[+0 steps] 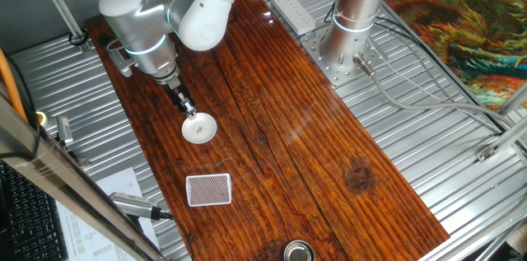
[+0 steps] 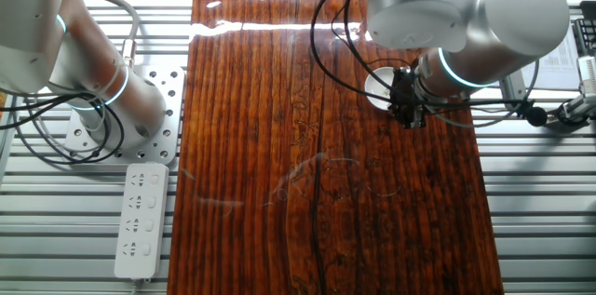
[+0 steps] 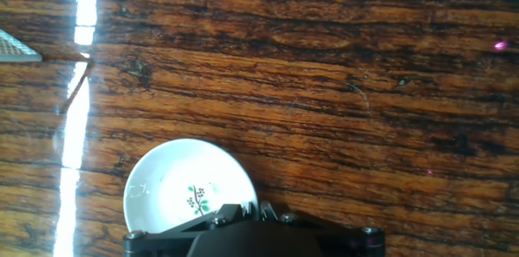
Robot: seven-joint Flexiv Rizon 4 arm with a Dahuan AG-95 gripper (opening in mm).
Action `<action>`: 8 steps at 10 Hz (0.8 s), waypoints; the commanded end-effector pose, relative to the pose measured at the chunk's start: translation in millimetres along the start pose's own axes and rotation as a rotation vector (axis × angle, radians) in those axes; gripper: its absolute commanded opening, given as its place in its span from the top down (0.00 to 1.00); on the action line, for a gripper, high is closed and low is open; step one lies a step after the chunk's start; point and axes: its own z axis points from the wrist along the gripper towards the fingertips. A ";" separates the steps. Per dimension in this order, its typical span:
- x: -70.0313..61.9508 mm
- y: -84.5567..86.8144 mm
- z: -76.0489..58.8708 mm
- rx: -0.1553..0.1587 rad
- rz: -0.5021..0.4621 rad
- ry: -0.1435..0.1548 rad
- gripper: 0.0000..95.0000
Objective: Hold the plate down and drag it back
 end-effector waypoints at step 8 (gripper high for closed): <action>0.4 -0.2 0.2 -0.011 0.024 -0.003 1.00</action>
